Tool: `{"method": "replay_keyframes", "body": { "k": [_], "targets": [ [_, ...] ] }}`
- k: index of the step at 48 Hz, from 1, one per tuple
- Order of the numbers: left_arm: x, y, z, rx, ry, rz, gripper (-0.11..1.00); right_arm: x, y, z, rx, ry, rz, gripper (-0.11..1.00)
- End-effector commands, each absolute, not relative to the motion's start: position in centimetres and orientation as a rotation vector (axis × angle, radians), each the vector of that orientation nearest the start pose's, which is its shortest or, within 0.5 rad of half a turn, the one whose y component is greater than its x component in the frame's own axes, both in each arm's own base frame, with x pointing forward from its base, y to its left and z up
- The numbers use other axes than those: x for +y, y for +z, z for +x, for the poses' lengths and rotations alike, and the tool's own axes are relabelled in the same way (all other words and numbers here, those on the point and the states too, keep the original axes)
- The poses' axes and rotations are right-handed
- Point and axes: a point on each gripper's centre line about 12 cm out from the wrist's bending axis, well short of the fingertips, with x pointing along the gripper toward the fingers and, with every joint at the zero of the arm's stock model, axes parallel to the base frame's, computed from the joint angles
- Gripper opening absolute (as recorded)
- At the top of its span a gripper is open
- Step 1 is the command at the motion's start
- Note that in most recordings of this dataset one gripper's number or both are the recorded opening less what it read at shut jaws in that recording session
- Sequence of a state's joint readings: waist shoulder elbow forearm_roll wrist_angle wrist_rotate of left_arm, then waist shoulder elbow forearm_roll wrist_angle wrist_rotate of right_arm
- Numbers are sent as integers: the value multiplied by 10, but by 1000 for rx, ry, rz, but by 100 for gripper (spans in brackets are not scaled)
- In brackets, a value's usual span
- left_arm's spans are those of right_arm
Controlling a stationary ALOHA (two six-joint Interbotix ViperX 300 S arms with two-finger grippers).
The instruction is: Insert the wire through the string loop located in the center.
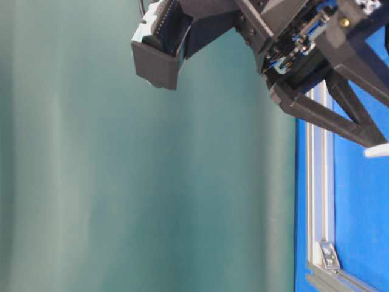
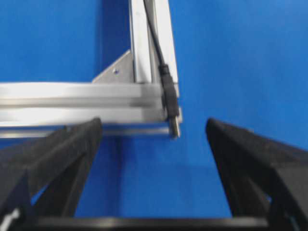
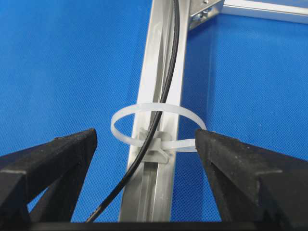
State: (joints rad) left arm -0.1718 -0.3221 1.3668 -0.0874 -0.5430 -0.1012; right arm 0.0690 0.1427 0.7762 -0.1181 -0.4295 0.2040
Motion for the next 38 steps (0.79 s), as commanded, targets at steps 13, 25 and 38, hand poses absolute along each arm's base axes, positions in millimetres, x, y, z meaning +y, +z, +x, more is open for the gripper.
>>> {"method": "replay_keyframes", "body": {
  "k": [13,25,38],
  "targets": [
    [-30,124,221,467,-73,-125,91,33,139,389,454,96,87,94],
    [-29,146,232,409,-72,-112,91,32,162,381,450,90,79,94],
    [-25,164,229,376,-64,-116,91,31,186,372,440,88,66,94]
  ]
}}
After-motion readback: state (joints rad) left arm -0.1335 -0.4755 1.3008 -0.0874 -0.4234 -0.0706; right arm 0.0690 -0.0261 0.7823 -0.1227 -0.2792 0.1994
